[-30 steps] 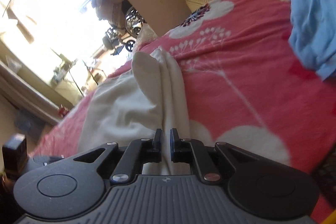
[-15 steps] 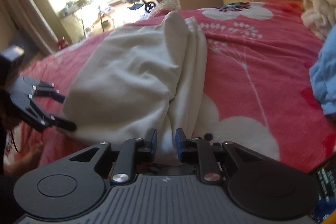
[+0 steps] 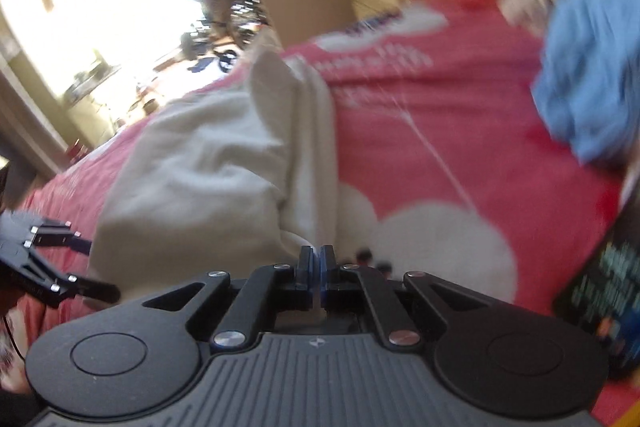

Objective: Fold clothes

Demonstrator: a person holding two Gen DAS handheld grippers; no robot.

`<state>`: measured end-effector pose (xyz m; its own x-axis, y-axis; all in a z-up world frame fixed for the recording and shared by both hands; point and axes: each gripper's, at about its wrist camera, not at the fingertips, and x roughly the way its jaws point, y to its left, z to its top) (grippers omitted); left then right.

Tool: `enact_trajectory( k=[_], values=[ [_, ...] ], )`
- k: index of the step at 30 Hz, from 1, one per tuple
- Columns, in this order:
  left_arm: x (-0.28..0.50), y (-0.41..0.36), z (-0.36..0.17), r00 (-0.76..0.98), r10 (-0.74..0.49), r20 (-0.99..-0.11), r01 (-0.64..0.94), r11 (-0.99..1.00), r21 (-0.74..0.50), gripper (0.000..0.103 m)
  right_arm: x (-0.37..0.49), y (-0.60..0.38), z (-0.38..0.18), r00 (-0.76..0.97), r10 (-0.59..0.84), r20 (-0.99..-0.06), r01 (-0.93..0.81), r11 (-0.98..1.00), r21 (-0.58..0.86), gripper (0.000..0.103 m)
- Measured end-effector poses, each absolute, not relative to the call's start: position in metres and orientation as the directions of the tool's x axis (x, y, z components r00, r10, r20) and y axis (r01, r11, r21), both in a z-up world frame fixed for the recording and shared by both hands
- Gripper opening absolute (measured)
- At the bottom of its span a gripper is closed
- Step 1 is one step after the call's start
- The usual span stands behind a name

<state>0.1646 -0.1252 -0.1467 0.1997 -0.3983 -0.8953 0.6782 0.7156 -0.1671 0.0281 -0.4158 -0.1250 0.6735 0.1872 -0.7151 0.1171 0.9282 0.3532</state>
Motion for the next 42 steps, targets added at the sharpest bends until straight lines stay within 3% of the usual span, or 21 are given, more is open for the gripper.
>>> enact_trajectory(
  k=[3, 8, 12, 14, 16, 20, 24, 30, 34, 42],
  values=[
    [0.165, -0.126, -0.147, 0.201, -0.397, -0.896, 0.678, 0.716, -0.166, 0.083, 0.026, -0.423, -0.127, 0.668, 0.2, -0.716, 0.169, 0.897, 0.409, 0.003],
    [0.165, -0.125, -0.146, 0.202, -0.397, -0.895, 0.679, 0.716, -0.164, 0.083, 0.025, -0.418, -0.106, 0.715, 0.142, -0.685, 0.155, 0.923, 0.353, 0.004],
    [0.165, -0.124, -0.146, 0.203, -0.398, -0.895, 0.677, 0.717, -0.165, 0.083, 0.034, -0.415, -0.101, 0.726, 0.214, -0.654, 0.103, 0.906, 0.411, 0.005],
    [0.164, -0.124, -0.146, 0.203, -0.398, -0.895, 0.677, 0.717, -0.165, 0.083, 0.04, -0.408, -0.101, 0.722, 0.245, -0.647, 0.07, 0.904, 0.421, 0.013],
    [0.164, -0.124, -0.147, 0.203, -0.398, -0.895, 0.678, 0.717, -0.165, 0.083, 0.047, -0.404, -0.103, 0.725, 0.256, -0.64, 0.068, 0.897, 0.436, 0.031],
    [0.164, -0.125, -0.147, 0.204, -0.395, -0.896, 0.679, 0.716, -0.161, 0.083, 0.068, -0.416, -0.11, 0.742, 0.299, -0.6, 0.12, 0.822, 0.557, 0.031],
    [0.164, -0.125, -0.147, 0.204, -0.394, -0.896, 0.679, 0.716, -0.16, 0.083, 0.104, -0.43, -0.121, 0.732, 0.37, -0.572, 0.146, 0.735, 0.662, 0.03],
    [0.165, -0.123, -0.147, 0.2, -0.398, -0.895, 0.678, 0.716, -0.167, 0.084, 0.137, -0.421, -0.131, 0.665, 0.354, -0.658, 0.159, 0.793, 0.588, 0.029],
    [0.166, -0.122, -0.148, 0.199, -0.4, -0.895, 0.68, 0.714, -0.168, 0.084, 0.136, -0.419, -0.128, 0.675, 0.351, -0.649, 0.133, 0.807, 0.575, 0.008],
    [0.165, -0.122, -0.146, 0.201, -0.401, -0.894, 0.679, 0.715, -0.168, 0.084, 0.13, -0.402, -0.087, 0.783, 0.234, -0.576, 0.019, 0.917, 0.398, 0.001]
  ],
)
